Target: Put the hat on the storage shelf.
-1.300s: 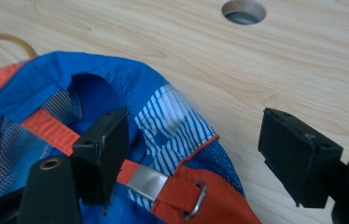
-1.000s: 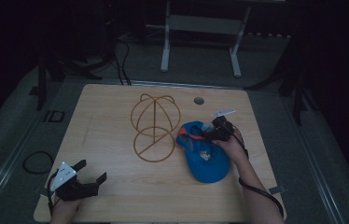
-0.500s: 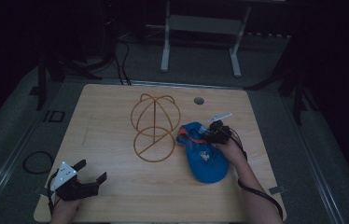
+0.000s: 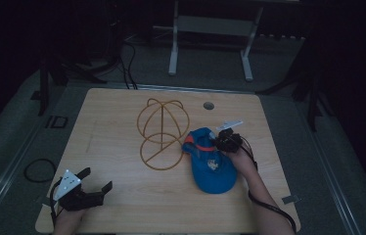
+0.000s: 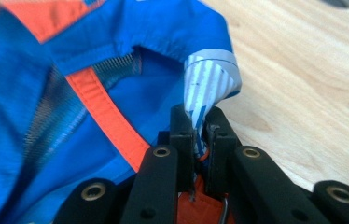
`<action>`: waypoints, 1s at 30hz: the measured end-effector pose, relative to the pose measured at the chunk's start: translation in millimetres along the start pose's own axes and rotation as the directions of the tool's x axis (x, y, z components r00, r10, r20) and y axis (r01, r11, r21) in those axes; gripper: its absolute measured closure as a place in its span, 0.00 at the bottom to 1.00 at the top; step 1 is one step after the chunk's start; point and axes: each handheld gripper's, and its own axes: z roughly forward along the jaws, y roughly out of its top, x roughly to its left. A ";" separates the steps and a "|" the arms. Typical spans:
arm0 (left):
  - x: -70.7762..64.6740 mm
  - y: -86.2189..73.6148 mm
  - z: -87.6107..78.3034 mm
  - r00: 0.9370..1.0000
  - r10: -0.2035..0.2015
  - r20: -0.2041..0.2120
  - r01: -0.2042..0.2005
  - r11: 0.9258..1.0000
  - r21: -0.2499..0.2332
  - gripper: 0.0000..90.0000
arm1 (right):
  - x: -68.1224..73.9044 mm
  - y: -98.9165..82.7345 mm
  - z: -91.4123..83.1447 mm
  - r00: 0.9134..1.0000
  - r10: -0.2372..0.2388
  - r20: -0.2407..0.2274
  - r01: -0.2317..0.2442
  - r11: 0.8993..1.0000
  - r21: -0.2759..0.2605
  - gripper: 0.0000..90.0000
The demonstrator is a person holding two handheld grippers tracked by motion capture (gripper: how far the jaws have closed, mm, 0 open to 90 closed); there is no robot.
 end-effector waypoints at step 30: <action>-17.1 27.3 -2.2 0.998 -0.031 0.056 0.032 0.999 -0.022 0.01 | 3.7 18.1 -160.5 0.985 0.132 0.113 -0.083 0.929 -0.359 0.94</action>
